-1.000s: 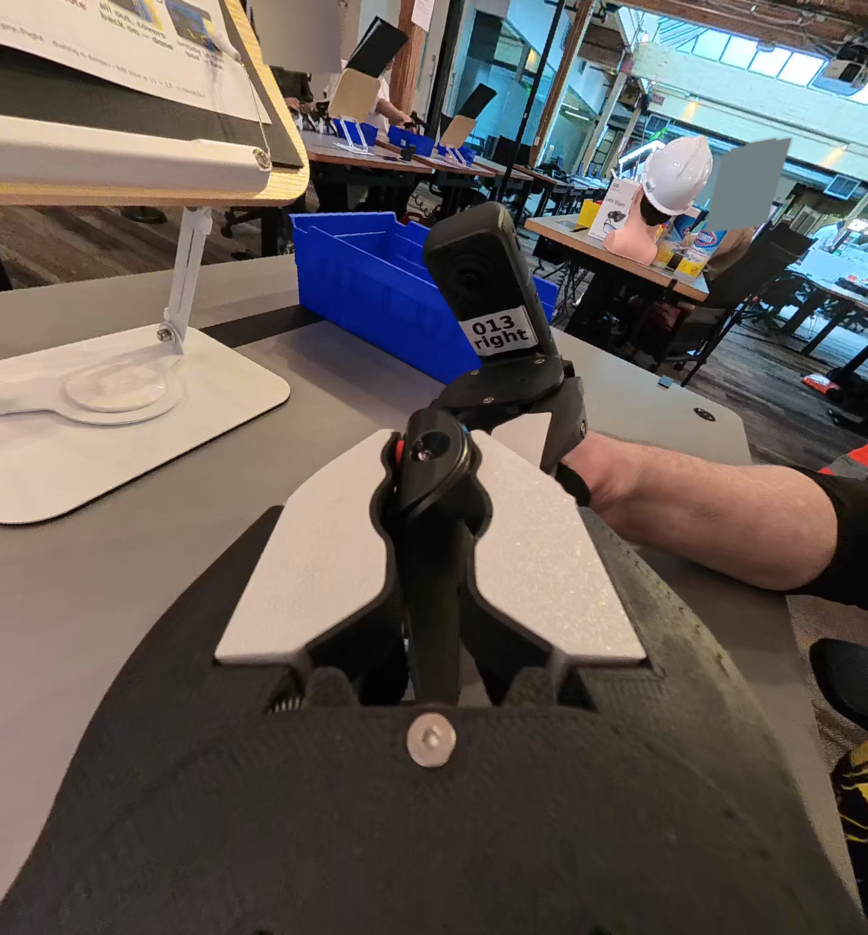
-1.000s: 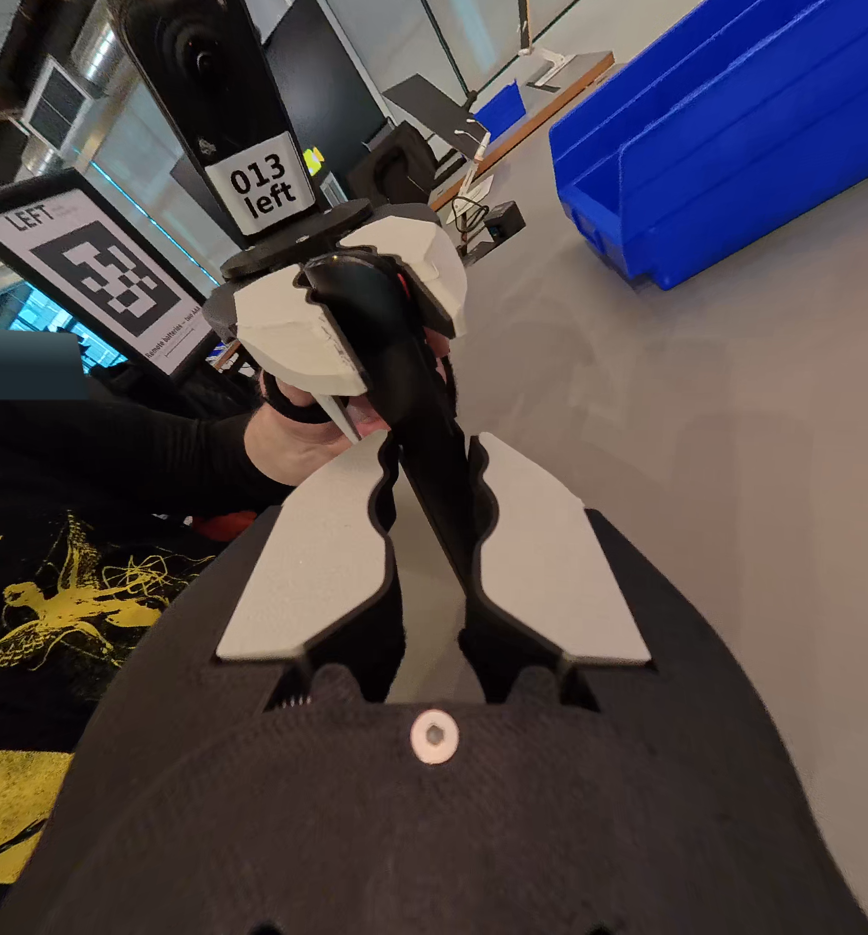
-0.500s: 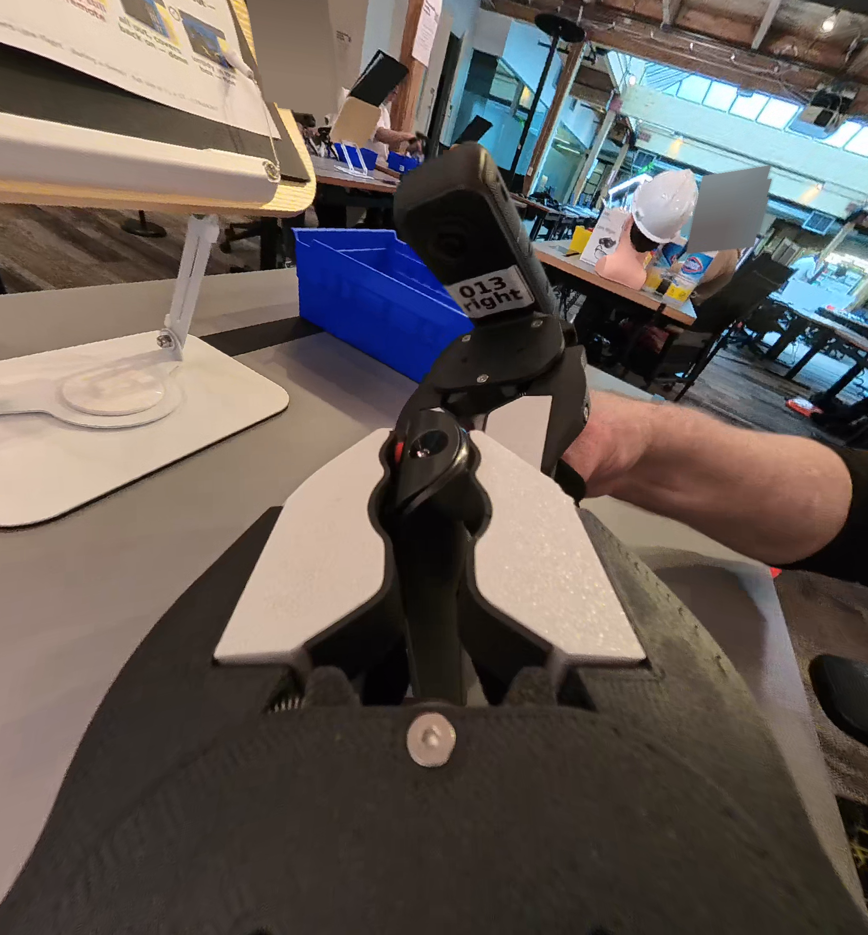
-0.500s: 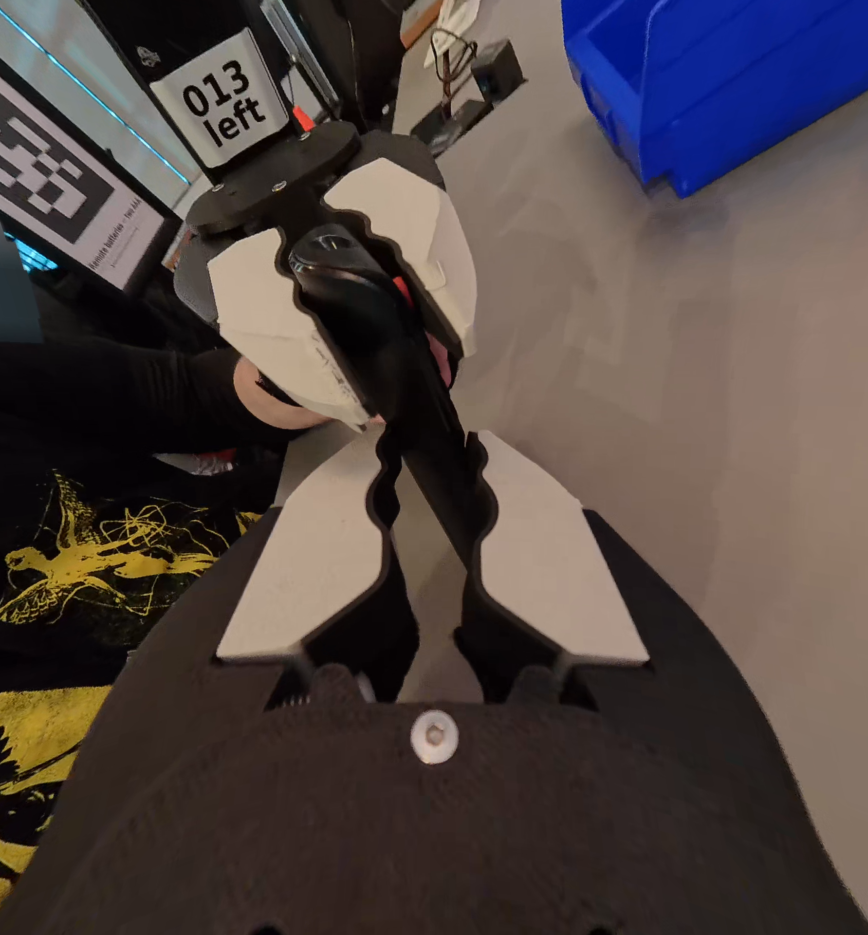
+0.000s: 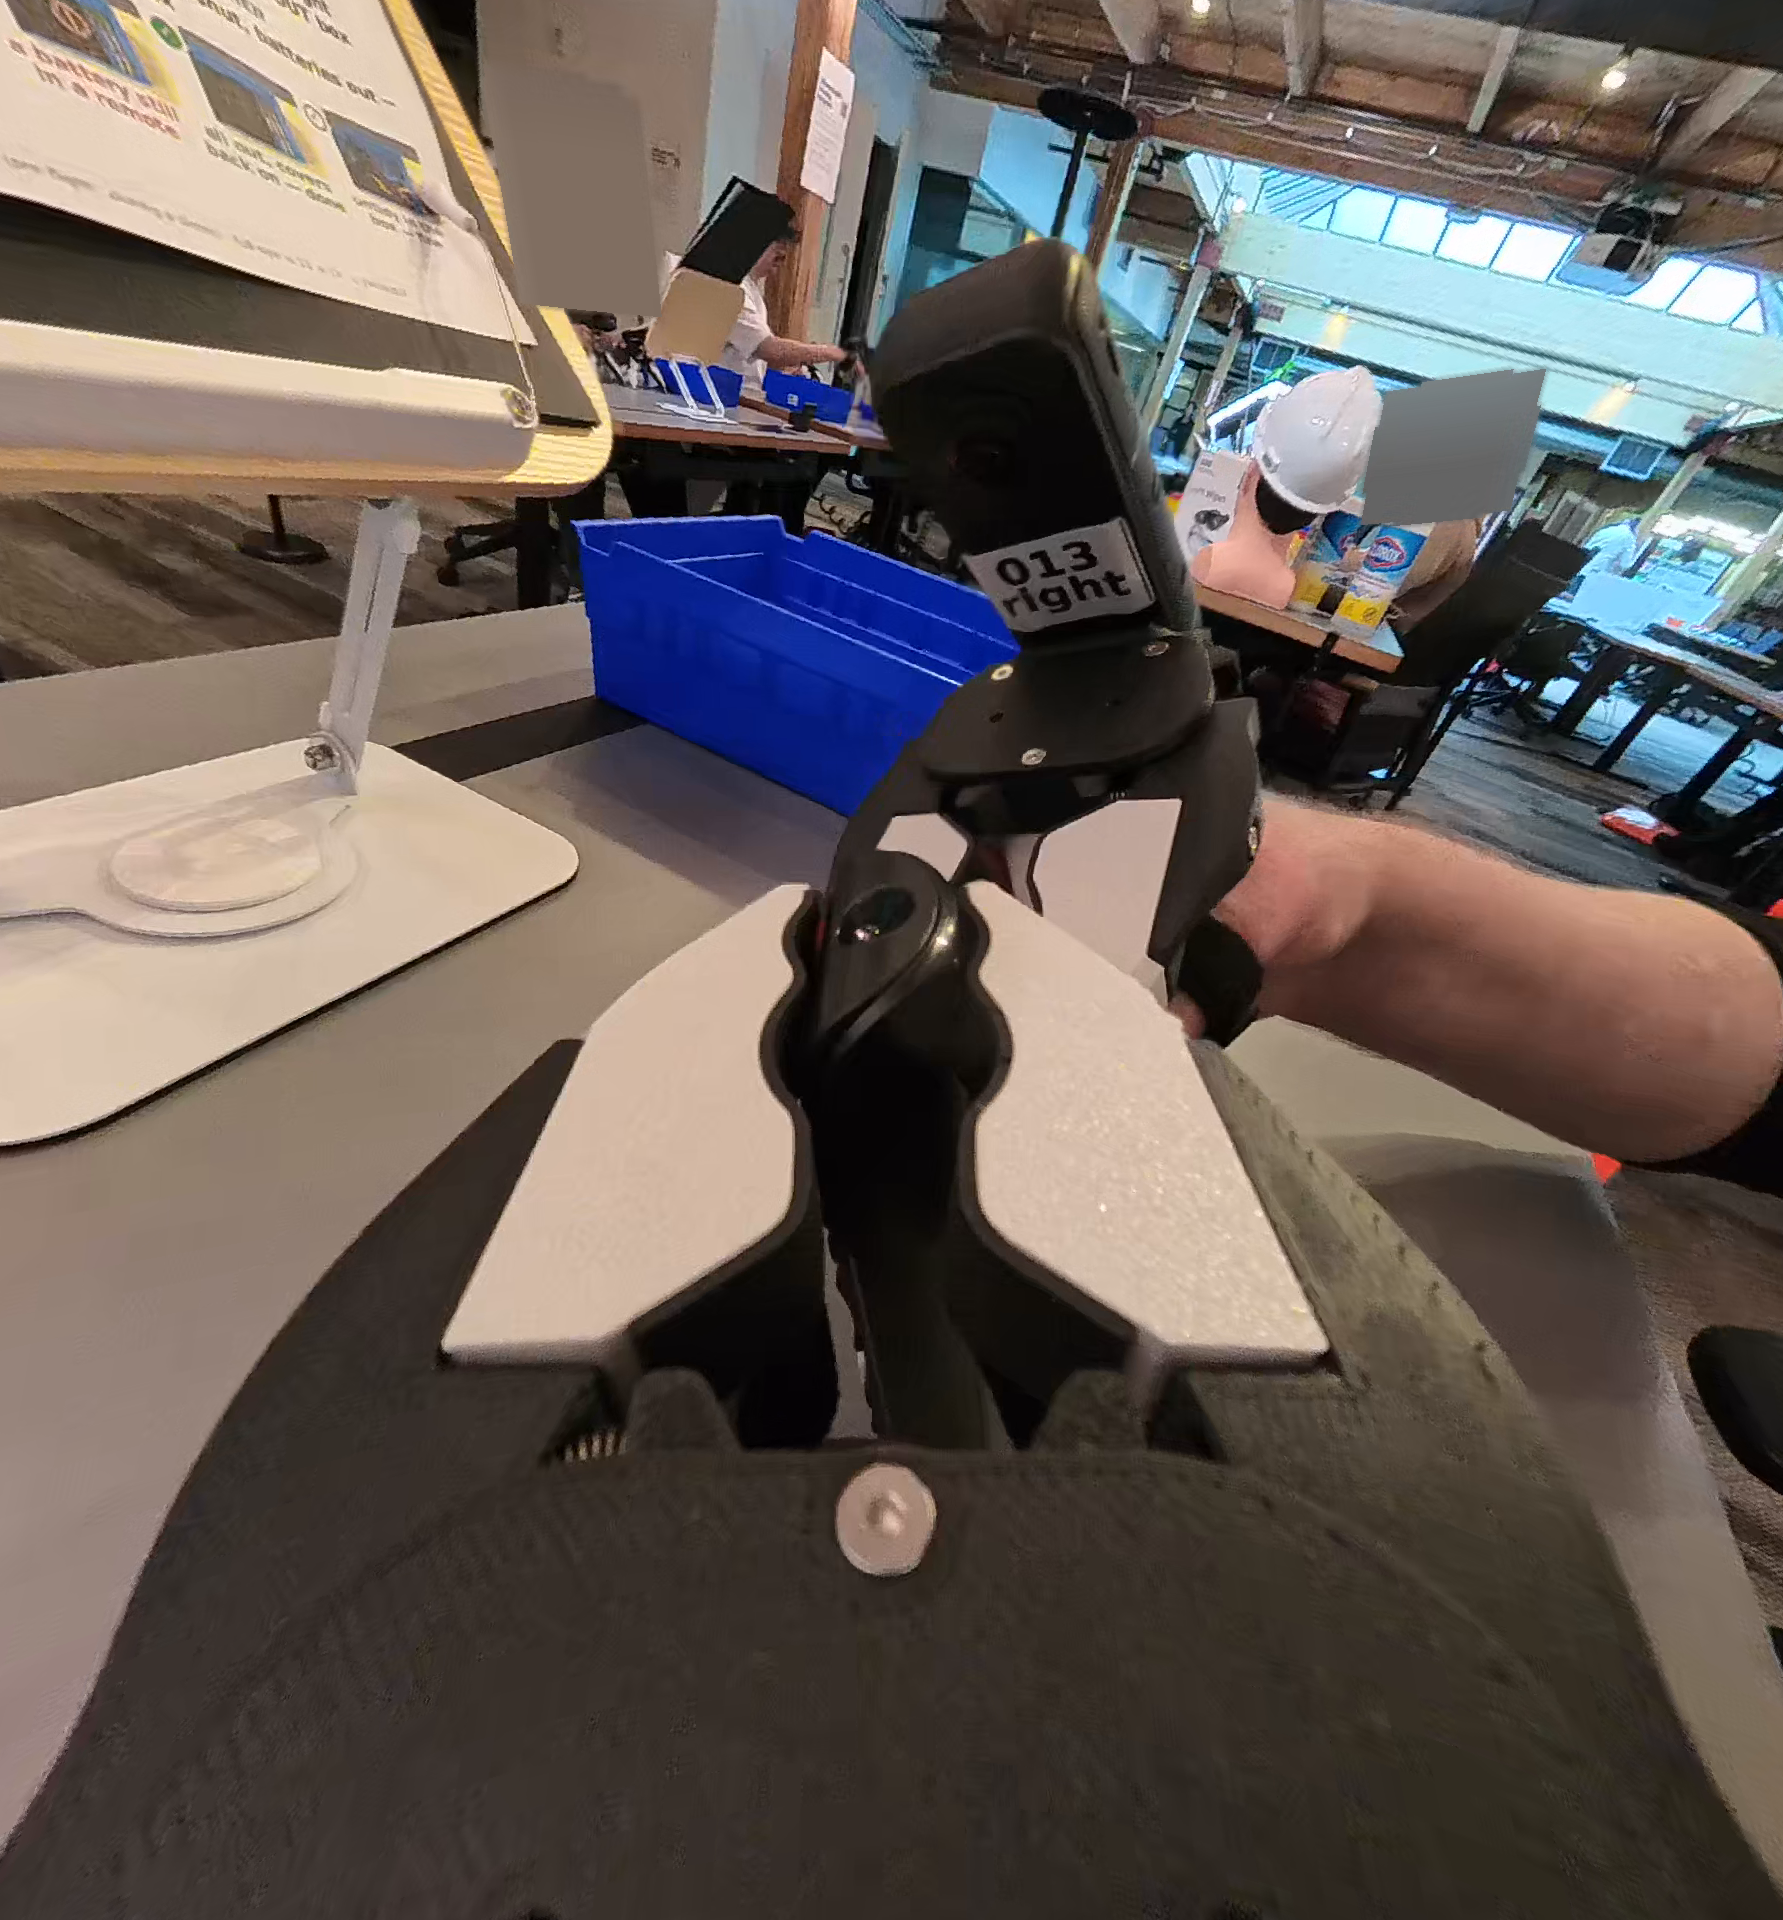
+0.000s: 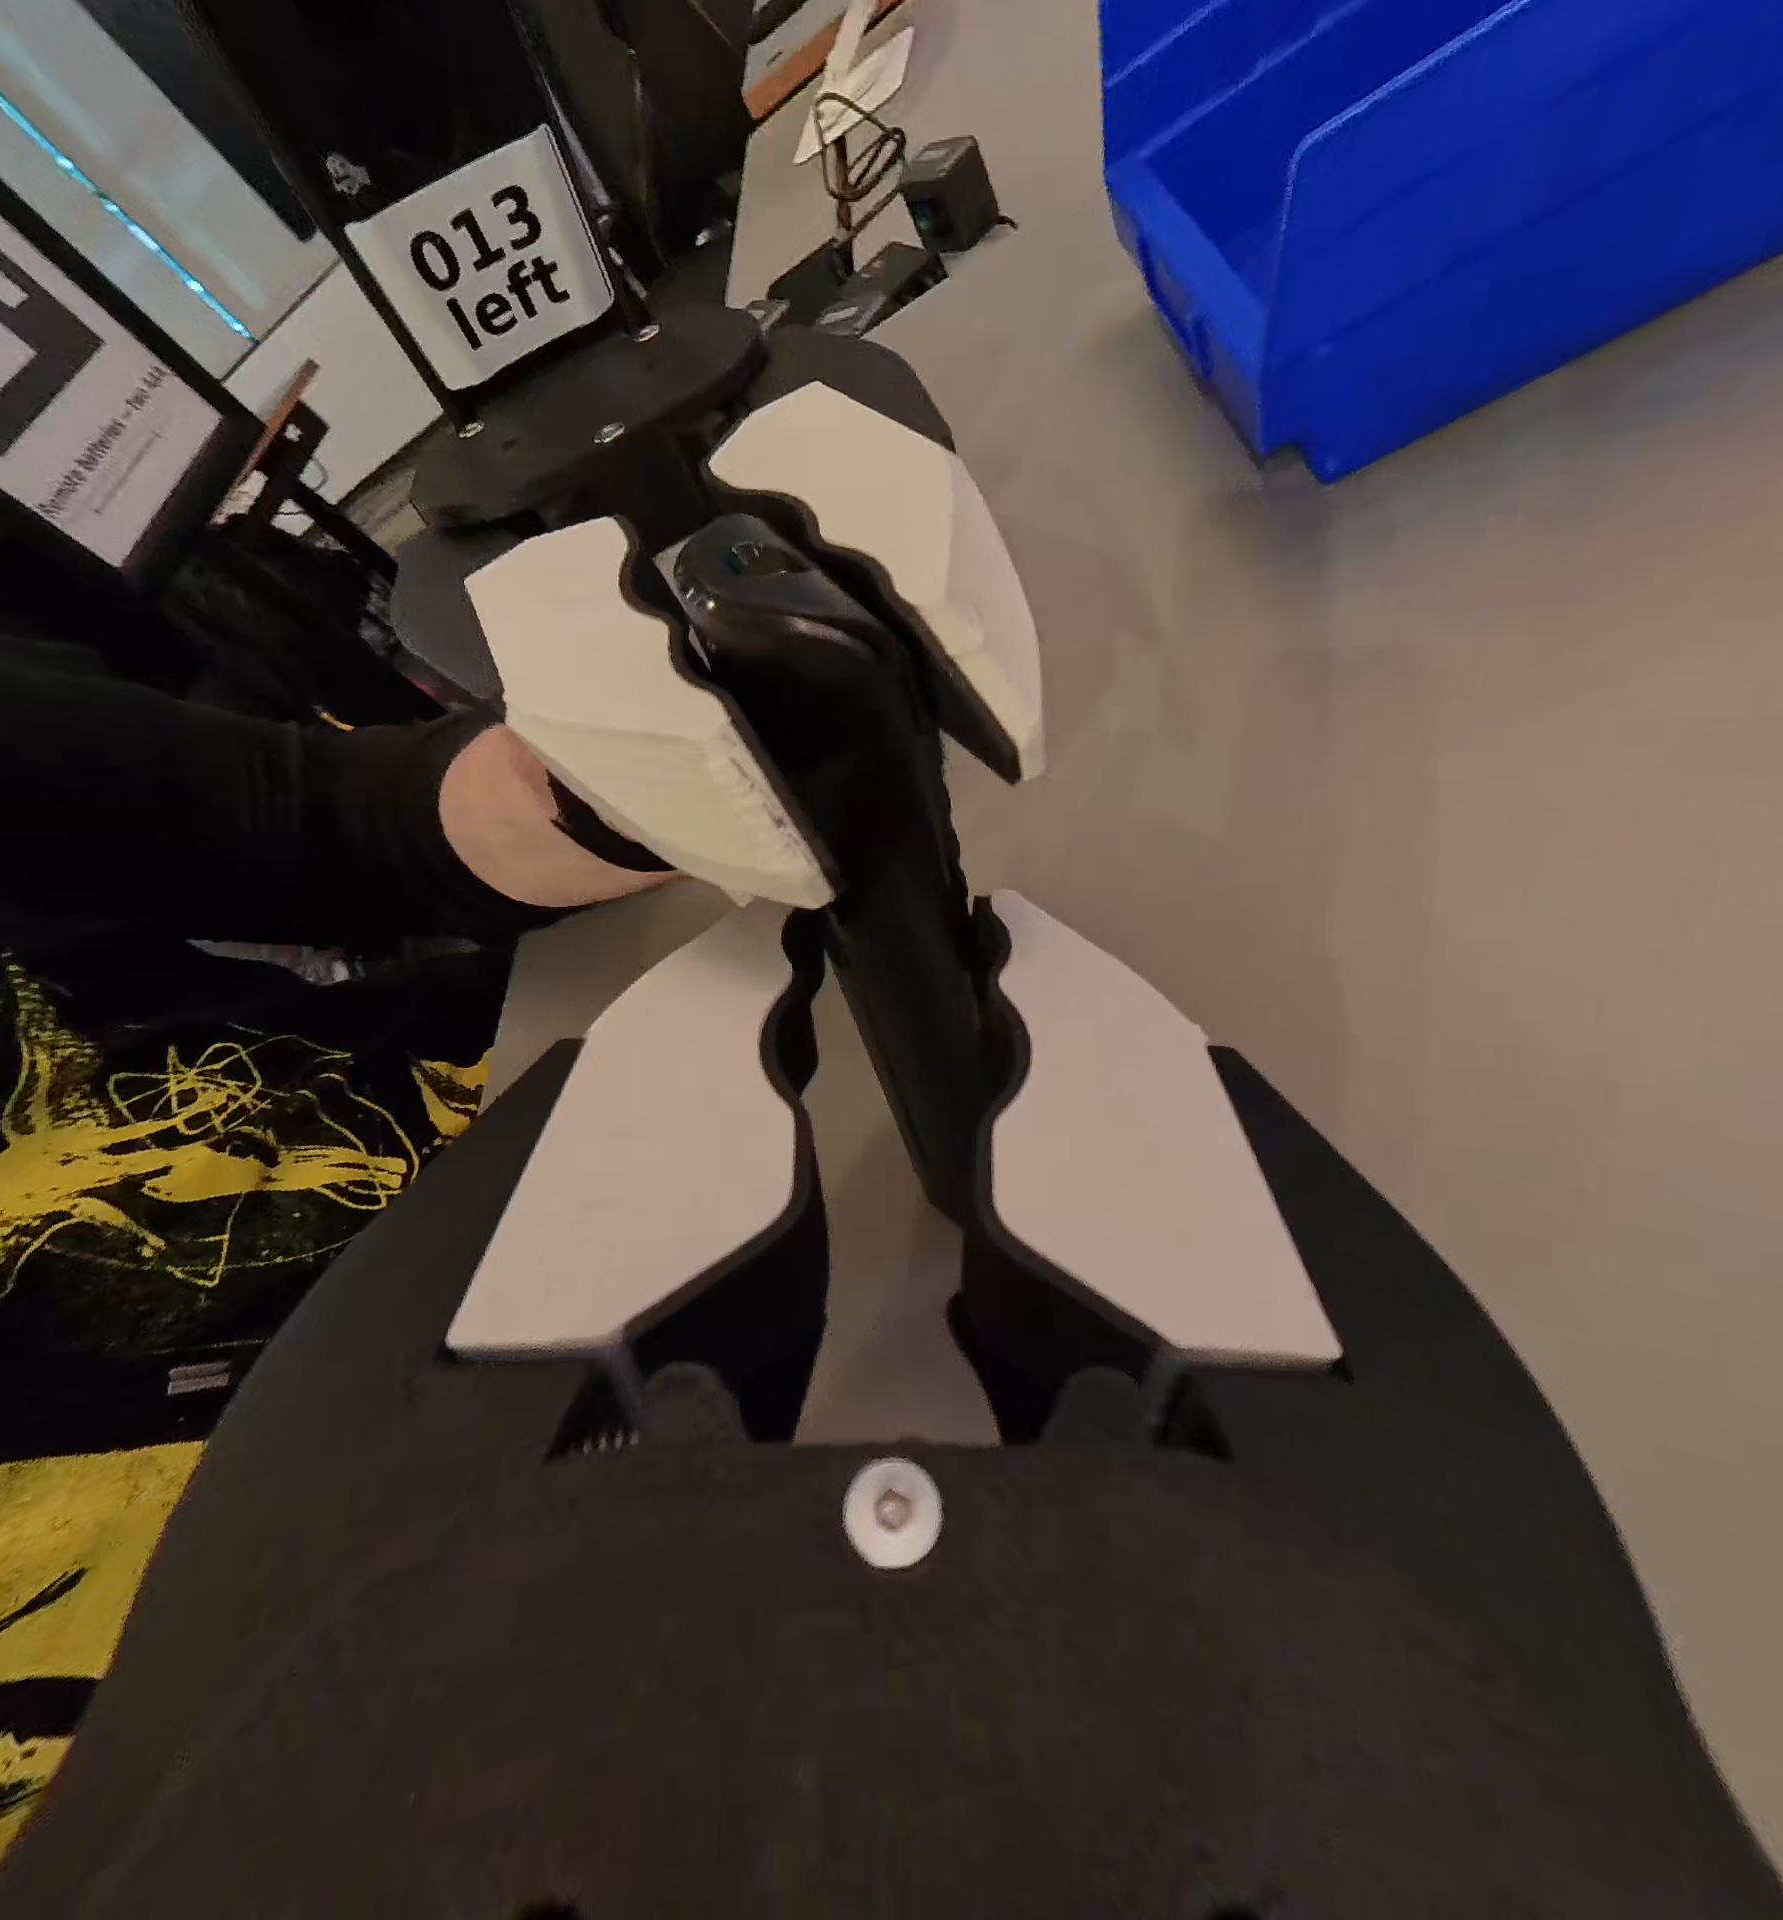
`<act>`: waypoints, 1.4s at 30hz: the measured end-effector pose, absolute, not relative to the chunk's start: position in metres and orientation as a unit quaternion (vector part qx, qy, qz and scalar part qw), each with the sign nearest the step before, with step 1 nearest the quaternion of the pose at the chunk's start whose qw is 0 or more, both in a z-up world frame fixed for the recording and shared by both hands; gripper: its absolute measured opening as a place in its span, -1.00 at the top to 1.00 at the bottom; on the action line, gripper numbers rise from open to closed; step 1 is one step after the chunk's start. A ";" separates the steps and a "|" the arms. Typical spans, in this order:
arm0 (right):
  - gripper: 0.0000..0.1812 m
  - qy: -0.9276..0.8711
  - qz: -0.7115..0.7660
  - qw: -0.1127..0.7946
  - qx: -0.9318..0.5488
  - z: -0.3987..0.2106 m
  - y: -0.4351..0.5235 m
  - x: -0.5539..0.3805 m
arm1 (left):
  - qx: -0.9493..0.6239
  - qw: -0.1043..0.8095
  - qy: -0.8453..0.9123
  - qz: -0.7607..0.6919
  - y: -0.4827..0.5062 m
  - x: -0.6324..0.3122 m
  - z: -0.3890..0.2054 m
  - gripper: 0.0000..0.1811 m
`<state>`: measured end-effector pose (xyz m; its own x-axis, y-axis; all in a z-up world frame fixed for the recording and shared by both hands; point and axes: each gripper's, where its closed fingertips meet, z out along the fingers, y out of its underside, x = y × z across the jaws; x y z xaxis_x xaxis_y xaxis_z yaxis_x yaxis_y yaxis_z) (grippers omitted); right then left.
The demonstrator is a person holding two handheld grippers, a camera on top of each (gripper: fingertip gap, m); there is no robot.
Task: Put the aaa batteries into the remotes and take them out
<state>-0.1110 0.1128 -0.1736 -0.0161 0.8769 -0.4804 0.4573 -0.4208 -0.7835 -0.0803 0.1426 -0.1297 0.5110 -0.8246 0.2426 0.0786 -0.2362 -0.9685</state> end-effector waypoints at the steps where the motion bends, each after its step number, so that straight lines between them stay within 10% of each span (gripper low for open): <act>1: 0.71 -0.497 0.504 0.205 -0.676 -0.174 0.112 -0.111 | -0.671 0.552 0.278 -0.409 0.143 -0.080 -0.130 0.74; 33: 0.67 -0.664 0.205 0.141 -0.705 -0.193 0.113 -0.107 | -0.667 0.591 0.259 -0.372 0.141 -0.090 -0.125 0.75; 42: 0.67 -0.599 0.429 0.189 -0.649 -0.193 0.094 -0.127 | -0.619 0.548 0.258 -0.500 0.128 -0.090 -0.121 0.74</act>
